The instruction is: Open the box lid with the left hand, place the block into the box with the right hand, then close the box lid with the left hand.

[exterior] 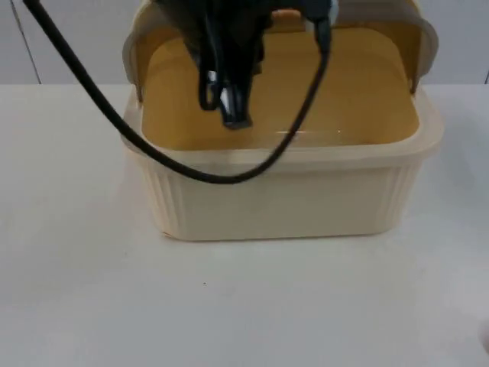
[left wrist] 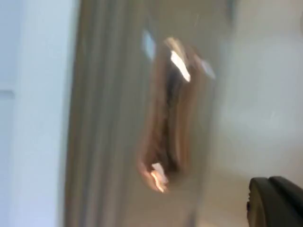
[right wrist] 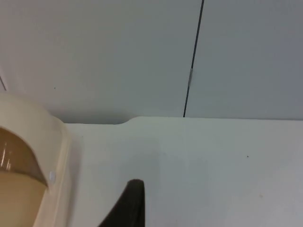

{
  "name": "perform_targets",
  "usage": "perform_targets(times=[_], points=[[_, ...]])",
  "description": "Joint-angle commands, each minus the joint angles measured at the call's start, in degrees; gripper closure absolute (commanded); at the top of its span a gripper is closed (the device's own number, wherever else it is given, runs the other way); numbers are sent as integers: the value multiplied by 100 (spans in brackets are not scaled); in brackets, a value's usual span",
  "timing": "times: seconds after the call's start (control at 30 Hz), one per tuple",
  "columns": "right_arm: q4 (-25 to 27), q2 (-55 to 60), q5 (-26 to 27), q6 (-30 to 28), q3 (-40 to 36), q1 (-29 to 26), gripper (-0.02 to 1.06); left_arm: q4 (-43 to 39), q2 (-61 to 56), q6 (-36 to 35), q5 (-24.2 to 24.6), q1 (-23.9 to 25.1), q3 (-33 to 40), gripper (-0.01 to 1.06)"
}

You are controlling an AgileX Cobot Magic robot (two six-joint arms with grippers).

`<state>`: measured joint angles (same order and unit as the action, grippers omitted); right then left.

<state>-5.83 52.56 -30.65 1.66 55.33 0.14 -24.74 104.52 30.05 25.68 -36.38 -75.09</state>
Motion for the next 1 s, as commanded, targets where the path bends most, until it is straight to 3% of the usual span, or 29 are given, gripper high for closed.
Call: perform_targets(times=[0.0,0.3,0.5,0.83,0.97], points=[[5,-14,-4,4,28,-3,11,204,-29,132,121,54,-84,105],[2,-14,7,4,28,-3,11,288,-29,130,91,181,-118,105],[2,-14,7,4,28,-3,11,666,-87,130,467,154,-118,105],[-30,-14,7,4,28,-3,11,1915,-1006,1484,1256,-167,-118,105],[-5,-14,7,4,28,-3,11,2115,-1628,1585,1101,-176,-118,105]])
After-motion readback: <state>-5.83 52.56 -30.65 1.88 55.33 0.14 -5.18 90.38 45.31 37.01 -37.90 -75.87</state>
